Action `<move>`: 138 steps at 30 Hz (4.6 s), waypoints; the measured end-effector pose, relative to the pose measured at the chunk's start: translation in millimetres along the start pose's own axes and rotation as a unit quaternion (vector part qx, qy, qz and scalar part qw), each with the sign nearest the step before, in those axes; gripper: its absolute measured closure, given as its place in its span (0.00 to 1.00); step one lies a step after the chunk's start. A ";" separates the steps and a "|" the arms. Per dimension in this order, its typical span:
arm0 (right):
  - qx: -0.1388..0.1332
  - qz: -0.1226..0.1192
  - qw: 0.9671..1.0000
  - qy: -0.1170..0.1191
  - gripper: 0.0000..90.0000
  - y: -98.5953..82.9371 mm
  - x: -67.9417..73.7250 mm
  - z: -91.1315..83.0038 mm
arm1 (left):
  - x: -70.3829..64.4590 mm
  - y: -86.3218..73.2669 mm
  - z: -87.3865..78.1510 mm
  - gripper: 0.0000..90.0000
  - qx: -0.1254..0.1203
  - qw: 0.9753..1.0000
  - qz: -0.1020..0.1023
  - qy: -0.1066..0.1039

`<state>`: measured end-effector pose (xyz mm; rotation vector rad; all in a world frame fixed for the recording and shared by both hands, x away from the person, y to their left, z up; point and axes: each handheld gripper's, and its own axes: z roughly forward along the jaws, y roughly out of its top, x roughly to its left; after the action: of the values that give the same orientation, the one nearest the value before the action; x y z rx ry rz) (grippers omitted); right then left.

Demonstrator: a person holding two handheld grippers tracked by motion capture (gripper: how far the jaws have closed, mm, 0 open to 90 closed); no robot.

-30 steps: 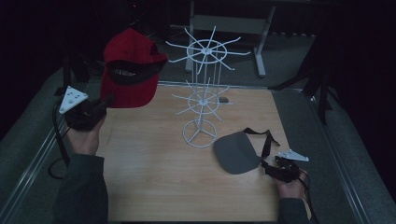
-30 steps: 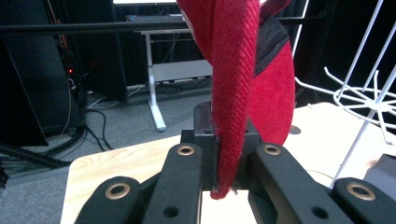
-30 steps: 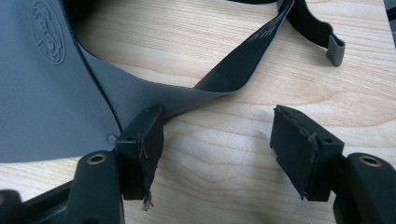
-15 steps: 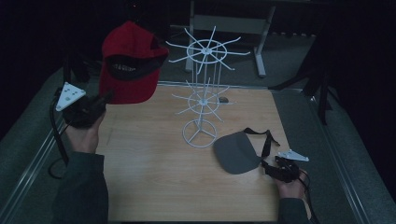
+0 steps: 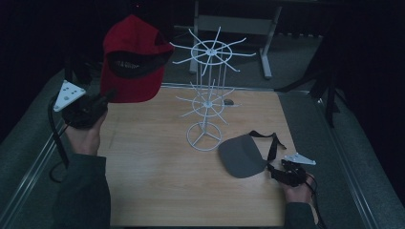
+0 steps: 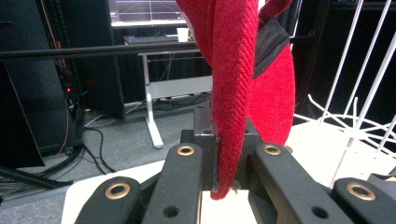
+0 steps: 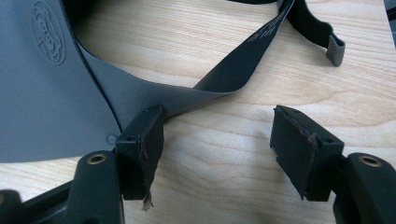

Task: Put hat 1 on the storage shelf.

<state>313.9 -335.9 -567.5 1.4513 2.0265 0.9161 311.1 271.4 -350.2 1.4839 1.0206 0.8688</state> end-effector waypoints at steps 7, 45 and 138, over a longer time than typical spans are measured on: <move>0.000 0.000 1.000 0.000 0.39 0.0 0.0 0.0 | -1.7 5.9 -1.7 0.95 -0.009 1.000 -0.003 -0.002; 0.000 0.000 1.000 0.000 0.39 0.0 0.0 0.0 | -16.6 24.7 -19.2 0.95 -0.046 0.999 0.004 -0.019; 0.006 0.006 1.000 0.006 0.42 0.9 -0.6 -1.6 | -15.4 -51.2 7.7 0.63 0.021 0.999 -0.002 -0.033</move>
<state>313.5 -336.7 -565.7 1.4690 2.0372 0.9225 305.3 256.7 -401.9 1.5349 0.9980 0.7943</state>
